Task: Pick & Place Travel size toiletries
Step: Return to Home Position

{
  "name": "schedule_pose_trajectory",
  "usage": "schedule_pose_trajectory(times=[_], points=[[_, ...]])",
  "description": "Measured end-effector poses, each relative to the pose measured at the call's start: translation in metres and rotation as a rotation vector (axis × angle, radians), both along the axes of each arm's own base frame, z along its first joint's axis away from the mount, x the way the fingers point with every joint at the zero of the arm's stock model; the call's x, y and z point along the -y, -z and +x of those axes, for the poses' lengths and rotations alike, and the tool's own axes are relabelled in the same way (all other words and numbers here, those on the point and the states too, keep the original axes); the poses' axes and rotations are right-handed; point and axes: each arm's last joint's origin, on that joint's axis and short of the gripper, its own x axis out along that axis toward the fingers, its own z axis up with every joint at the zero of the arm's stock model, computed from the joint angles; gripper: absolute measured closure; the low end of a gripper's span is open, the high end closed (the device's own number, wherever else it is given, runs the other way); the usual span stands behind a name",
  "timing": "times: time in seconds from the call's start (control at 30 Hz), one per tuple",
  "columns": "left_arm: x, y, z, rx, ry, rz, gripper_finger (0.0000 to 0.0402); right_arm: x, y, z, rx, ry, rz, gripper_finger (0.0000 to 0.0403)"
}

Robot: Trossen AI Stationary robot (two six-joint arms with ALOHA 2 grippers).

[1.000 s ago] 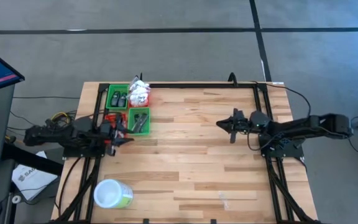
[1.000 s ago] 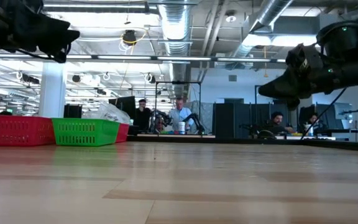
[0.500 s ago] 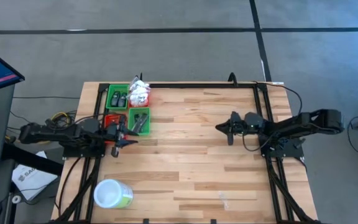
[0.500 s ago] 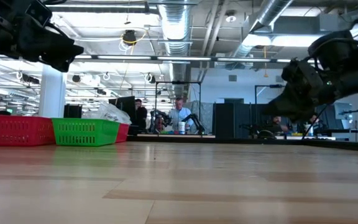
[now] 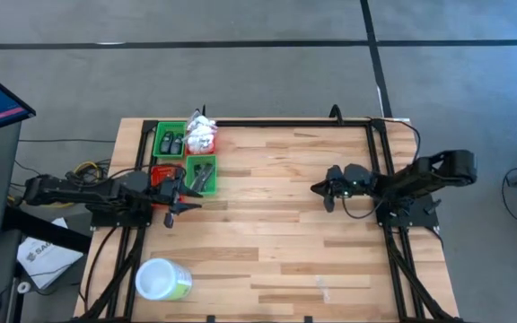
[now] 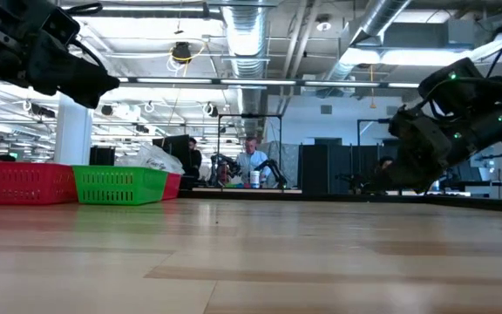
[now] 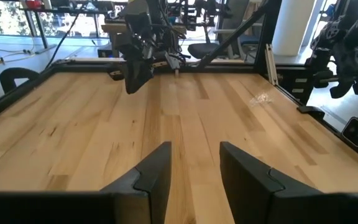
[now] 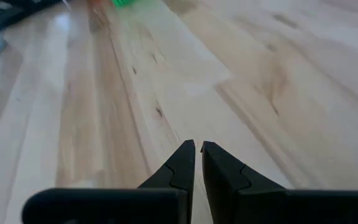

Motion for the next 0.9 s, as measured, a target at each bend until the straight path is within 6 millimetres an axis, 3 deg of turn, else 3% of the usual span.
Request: schedule_pose_trajectory(times=[0.47, 0.9], points=[[0.0, 0.0, 0.0, 0.002, 0.0, 0.0, 0.0275, 0.009, 0.016, 0.029, -0.106, 0.0, 0.033, 0.0381], [0.0, 0.0, 0.0, 0.003, 0.0, 0.0, 0.0275, 0.029, 0.017, 0.092, -0.07, 0.0, 0.022, 0.0381]])
